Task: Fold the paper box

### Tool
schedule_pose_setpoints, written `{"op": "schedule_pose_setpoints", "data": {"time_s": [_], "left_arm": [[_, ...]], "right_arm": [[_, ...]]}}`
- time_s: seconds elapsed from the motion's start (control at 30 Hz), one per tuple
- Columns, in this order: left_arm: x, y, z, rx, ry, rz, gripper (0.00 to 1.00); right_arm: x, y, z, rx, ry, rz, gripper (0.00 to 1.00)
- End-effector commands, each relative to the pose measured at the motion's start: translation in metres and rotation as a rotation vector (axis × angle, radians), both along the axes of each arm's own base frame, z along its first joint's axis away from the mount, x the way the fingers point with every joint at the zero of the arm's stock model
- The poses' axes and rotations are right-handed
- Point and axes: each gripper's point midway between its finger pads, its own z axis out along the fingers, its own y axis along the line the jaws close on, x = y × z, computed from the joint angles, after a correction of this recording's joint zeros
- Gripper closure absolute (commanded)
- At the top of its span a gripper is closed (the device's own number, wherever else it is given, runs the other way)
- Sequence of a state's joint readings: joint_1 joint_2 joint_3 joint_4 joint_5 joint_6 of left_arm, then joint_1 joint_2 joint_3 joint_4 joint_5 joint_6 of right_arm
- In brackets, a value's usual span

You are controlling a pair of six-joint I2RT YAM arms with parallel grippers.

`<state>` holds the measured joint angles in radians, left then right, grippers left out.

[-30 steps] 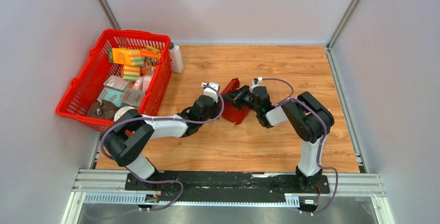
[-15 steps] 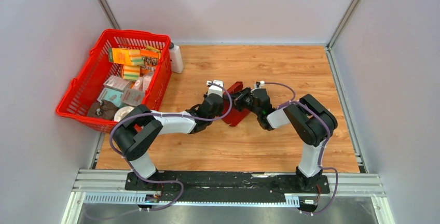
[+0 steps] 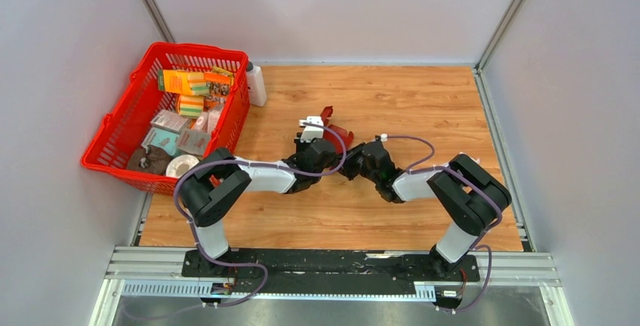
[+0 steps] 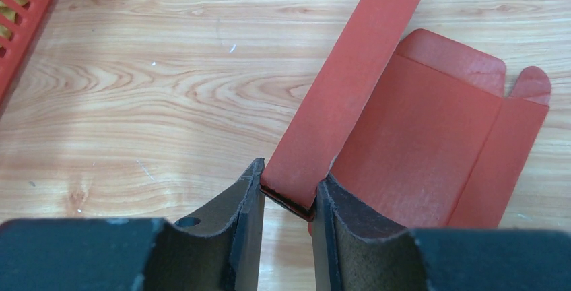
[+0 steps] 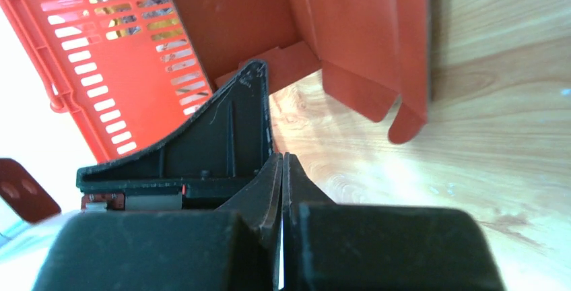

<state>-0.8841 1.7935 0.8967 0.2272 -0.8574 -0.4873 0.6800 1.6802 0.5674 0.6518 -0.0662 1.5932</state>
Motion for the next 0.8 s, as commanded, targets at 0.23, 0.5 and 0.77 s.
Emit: {"op": "schedule_pose_setpoints", "data": {"time_s": [0.23,0.5,0.77], "left_arm": [[-0.018,-0.007,0.001,-0.107,-0.066,-0.223,1.00],[-0.027,-0.011,-0.002,-0.118,-0.046,-0.285,1.00],[-0.032,-0.011,-0.003,-0.069,-0.032,-0.344,1.00]], "right_arm": [[0.058,-0.001,0.048,-0.221,-0.341,0.245,0.50],[0.059,0.013,0.047,-0.207,-0.386,0.357,0.39],[0.070,0.019,0.050,-0.169,-0.396,0.362,0.59]]}}
